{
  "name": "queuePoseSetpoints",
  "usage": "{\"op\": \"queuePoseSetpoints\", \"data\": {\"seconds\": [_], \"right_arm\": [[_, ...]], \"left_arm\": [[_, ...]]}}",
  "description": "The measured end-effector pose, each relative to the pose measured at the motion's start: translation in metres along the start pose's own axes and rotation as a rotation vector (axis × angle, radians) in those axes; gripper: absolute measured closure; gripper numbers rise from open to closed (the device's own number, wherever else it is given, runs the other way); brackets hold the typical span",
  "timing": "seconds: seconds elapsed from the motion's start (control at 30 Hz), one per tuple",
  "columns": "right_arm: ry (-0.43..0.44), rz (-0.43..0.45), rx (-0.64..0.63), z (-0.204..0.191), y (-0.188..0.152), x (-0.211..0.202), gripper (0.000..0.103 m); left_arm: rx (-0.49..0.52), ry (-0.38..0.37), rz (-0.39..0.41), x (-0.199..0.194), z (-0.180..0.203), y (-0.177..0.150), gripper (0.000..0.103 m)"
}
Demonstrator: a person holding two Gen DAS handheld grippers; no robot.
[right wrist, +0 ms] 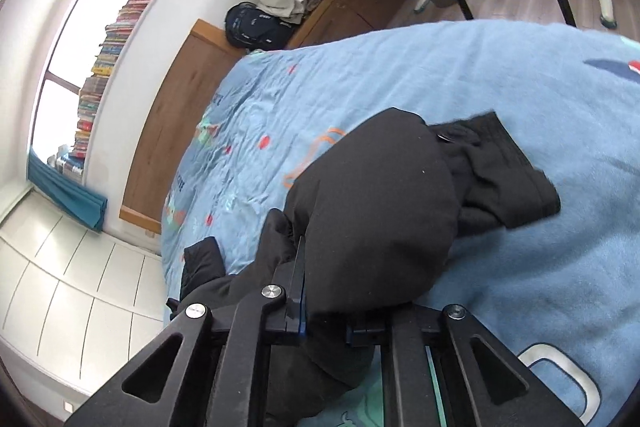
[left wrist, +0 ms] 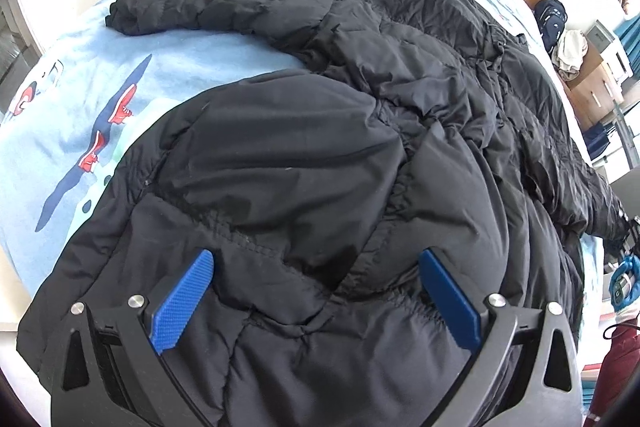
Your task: Fold large clothes
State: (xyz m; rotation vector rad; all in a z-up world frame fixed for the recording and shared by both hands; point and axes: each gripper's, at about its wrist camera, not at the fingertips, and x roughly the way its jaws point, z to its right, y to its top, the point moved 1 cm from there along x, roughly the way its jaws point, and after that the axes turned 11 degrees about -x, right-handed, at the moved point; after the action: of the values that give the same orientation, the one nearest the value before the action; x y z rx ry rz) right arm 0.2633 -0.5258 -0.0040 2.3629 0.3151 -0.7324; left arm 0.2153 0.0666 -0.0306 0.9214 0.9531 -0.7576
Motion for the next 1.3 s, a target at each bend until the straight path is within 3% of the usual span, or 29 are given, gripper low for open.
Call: {"op": "queuePoseSetpoints", "data": {"seconds": [0.17, 0.3, 0.43, 0.63, 0.77, 0.97, 1.13, 1.3], "right_arm": [[0.076, 0.001, -0.17, -0.082, 0.002, -0.01, 0.091], [0.122, -0.032, -0.352, -0.154, -0.018, -0.013, 0.091], [0.158, -0.101, -0.512, -0.222, -0.058, 0.003, 0.091], [0.184, -0.249, -0.657, -0.286, -0.143, 0.044, 0.091], [0.16, -0.352, -0.786, -0.307, -0.205, 0.067, 0.091], [0.103, -0.476, -0.935, -0.301, -0.276, 0.095, 0.091], [0.099, -0.503, -0.973, -0.288, -0.284, 0.089, 0.09], [0.14, -0.512, -1.025, -0.279, -0.293, 0.067, 0.09]], "left_arm": [[0.0, -0.018, 0.034, -0.009, -0.012, 0.001, 0.0], [-0.006, -0.042, 0.081, -0.02, -0.024, 0.005, 0.0], [-0.035, -0.071, 0.094, -0.027, -0.041, 0.009, 0.0], [-0.041, -0.068, 0.087, -0.029, -0.07, 0.016, 0.0], [-0.086, -0.08, 0.095, -0.029, -0.094, 0.021, 0.0], [-0.091, -0.038, 0.101, -0.025, -0.109, 0.024, 0.0], [-0.063, -0.046, 0.094, -0.022, -0.098, 0.026, 0.0], [0.011, -0.085, 0.068, -0.016, -0.06, 0.03, 0.0]]}}
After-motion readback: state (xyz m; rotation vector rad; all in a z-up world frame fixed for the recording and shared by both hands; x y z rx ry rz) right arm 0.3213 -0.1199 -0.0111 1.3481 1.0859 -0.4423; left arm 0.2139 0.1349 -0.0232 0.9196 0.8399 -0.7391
